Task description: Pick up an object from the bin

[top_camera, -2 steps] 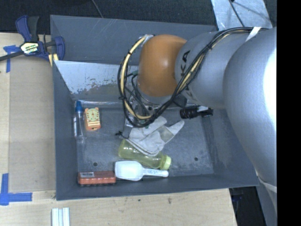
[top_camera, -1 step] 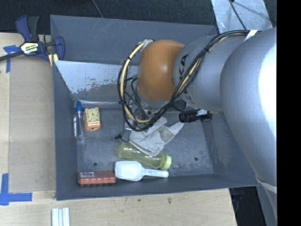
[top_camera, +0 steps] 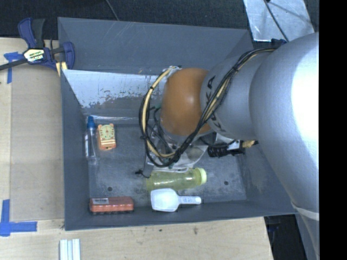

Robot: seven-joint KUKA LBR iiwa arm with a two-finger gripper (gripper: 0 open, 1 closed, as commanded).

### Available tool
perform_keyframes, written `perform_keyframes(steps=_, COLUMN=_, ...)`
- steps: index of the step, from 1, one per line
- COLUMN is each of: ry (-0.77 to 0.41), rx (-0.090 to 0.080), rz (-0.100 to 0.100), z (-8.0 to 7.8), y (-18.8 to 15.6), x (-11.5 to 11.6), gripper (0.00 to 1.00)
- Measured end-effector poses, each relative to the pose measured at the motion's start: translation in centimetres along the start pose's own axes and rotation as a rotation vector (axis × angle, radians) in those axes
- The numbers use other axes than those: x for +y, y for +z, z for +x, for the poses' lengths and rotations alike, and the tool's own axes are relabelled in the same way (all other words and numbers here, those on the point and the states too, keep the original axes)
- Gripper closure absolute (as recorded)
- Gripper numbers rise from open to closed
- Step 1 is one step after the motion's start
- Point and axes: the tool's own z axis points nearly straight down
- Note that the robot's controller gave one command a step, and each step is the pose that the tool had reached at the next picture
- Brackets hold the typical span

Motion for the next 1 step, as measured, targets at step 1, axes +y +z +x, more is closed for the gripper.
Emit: perform_keyframes(steps=1, ry=0.068, rx=0.005, rz=0.003, z=0.23, y=1.0, x=-1.82, gripper=1.0)
